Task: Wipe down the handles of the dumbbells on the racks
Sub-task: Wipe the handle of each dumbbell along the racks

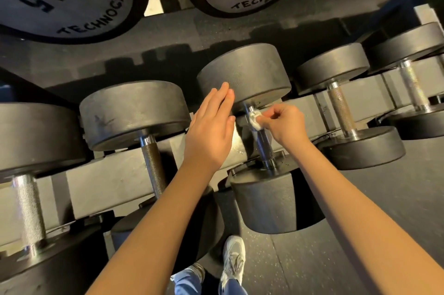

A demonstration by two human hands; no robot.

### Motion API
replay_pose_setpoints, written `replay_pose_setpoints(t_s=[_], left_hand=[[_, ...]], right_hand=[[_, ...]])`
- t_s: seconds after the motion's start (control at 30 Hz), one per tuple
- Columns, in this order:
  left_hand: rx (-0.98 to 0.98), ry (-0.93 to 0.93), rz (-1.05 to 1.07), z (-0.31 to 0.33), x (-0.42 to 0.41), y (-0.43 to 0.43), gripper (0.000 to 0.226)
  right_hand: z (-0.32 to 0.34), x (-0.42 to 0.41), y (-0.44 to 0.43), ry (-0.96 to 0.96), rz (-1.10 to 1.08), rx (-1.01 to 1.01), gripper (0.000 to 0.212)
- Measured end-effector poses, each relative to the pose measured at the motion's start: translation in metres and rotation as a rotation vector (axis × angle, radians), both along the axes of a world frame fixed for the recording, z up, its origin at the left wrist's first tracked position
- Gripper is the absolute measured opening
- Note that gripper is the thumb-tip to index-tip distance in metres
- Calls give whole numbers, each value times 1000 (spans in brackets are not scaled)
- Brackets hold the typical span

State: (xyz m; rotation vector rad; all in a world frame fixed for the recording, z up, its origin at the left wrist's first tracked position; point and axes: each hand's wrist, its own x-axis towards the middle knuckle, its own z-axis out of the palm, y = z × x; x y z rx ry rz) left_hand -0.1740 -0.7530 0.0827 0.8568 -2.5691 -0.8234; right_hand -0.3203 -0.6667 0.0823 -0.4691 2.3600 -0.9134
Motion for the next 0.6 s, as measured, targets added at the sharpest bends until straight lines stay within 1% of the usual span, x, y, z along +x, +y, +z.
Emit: replay_pose_setpoints(t_s=[0.1,0.2,0.27,0.4,0.47,0.53,0.6], left_hand=[[17,-16,-3,1,-1,1,51],[27,-24,2,4,-1,2,52],[21,-26,-1,5,-1,2,52],[12,-26,-6,6,0,1,51],[12,-22,-6,6,0,1,51],[13,-29,-8,6,0,2,52],[12,-36,-9,6,0,2,52]], right_hand=[[6,-2,21,-75,136,145,8],[8,1,30,-60,214,224,8],[8,2,24,-35,184,190,9],[6,0,8,-1,81,52,23],[5,-2,10,-16,84,46,21],[8,-4,19,-62,150,104,18],[10,-5,30,-105,269,244,19]])
